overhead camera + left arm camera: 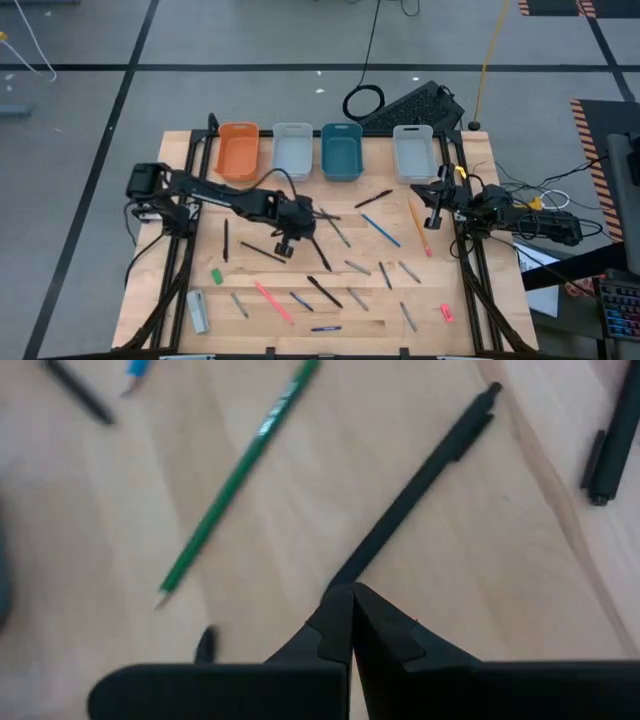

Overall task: Sort crayons/erasers/pens/pencils in bins
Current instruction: Put the black pen into the left gray bin

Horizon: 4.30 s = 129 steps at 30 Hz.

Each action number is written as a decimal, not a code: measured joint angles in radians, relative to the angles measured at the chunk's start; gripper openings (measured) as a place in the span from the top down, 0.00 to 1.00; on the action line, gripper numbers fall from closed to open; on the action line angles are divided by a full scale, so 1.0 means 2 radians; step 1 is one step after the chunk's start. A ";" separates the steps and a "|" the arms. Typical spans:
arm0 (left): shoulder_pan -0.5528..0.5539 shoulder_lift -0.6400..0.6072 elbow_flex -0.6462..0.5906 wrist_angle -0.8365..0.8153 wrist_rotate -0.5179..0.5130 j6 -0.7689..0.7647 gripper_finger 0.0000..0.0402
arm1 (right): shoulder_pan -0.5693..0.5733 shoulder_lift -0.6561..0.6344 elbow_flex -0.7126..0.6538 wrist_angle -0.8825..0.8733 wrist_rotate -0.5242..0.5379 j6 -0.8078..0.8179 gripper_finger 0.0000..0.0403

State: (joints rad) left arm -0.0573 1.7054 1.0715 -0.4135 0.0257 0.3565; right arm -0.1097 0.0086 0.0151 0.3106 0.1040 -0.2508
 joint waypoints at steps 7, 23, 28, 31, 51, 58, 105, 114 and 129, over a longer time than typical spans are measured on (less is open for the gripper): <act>-0.024 0.039 0.024 -0.001 -0.004 0.014 0.81 | 0.000 0.000 0.000 0.007 0.000 -0.002 1.00; -0.027 0.117 0.067 -0.005 -0.011 0.061 0.63 | 0.000 0.002 0.000 0.010 -0.001 -0.001 1.00; -0.023 0.124 0.068 -0.009 -0.009 0.065 0.63 | 0.000 0.003 0.000 0.009 -0.002 0.000 1.00; -0.020 0.125 0.068 -0.017 -0.002 0.062 0.63 | 0.000 0.003 0.000 0.011 -0.002 0.001 1.00; -0.010 0.121 0.068 -0.101 0.014 0.009 0.82 | 0.000 0.004 0.000 0.010 -0.002 0.002 1.00; -0.009 0.121 0.067 -0.096 0.023 -0.011 0.82 | 0.000 0.004 0.000 0.010 -0.002 0.002 1.00; 0.006 -0.052 0.065 -0.147 -0.011 -0.104 0.93 | 0.000 0.004 0.000 0.009 -0.002 0.001 1.00; 0.122 -0.139 0.066 -0.138 -0.027 -0.256 0.93 | 0.000 0.004 0.000 0.009 -0.002 0.001 1.00; 0.344 -0.048 0.066 -0.119 0.052 -0.324 0.92 | 0.000 0.004 0.000 0.011 -0.002 0.002 1.00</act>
State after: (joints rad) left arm 0.6301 1.6096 1.2030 -0.6505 0.1292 -0.2912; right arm -0.1097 0.0174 0.0154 0.3317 0.1001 -0.2469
